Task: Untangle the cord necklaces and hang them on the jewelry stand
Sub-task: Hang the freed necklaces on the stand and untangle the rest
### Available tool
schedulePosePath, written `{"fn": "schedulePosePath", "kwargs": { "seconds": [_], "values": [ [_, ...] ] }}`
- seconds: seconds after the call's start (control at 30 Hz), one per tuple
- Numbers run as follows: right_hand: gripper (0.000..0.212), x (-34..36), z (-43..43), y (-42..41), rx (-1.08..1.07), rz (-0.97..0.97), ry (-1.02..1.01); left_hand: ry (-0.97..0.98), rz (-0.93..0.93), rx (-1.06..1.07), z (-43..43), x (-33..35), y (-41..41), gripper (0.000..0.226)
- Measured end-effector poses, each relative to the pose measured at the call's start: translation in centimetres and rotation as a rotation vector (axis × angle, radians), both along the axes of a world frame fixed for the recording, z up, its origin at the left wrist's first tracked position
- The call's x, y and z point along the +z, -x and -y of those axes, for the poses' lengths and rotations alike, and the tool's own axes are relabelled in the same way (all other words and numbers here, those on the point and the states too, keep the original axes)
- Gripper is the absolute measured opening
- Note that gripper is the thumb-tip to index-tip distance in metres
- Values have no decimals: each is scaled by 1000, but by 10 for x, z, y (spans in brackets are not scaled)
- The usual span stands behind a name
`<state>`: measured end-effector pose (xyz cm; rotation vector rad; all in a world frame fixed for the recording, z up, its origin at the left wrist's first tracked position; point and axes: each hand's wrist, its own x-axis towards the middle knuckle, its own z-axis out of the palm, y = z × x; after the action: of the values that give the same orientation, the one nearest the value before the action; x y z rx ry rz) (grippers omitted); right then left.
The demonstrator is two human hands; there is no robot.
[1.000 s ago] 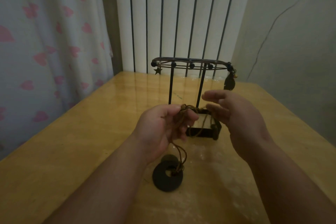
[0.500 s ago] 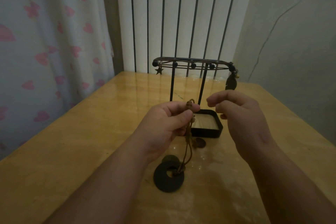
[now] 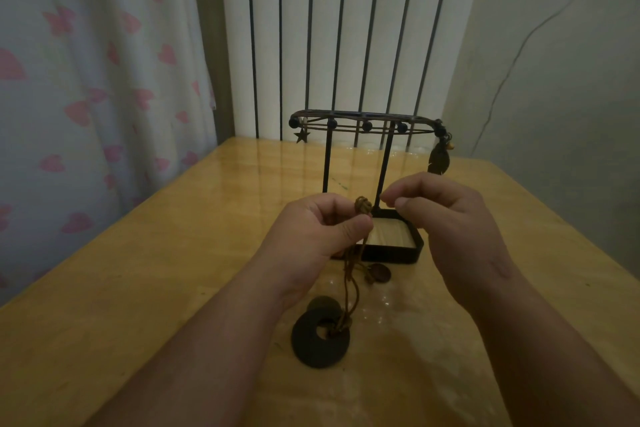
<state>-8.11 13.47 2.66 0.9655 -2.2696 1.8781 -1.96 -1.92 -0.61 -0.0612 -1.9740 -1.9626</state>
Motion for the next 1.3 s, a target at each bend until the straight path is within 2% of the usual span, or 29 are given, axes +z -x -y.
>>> {"fn": "schedulePosePath", "kwargs": {
  "seconds": [0.1,0.23,0.4,0.53,0.6,0.67,0.73,0.87,1.03,1.3],
  "values": [
    [19,2,0,-2,26,12,4,39,7,25,-1,1,-1,1],
    [19,1,2,-1,43,24,-24,103,11,58,-4,2,0,12],
    [13,-2,1,1,105,49,-113,168,16,88,-4,2,-2,11],
    [5,-2,0,1,76,31,-125,207,23,98,-5,5,-4,11],
    [5,-2,0,1,55,34,-122,213,15,148,-7,6,-5,37],
    [4,-1,0,1,52,29,-107,143,-9,208,-6,8,-5,45],
    [5,0,0,1,58,22,-94,71,-58,217,-4,9,-5,35],
    [7,1,0,1,80,24,-67,68,-119,195,-1,8,-4,19],
    [8,-1,0,1,61,-4,-61,138,-107,172,-2,6,-6,21],
    [11,-1,1,1,46,-45,-106,236,-104,197,-2,2,-4,6]
  ]
}}
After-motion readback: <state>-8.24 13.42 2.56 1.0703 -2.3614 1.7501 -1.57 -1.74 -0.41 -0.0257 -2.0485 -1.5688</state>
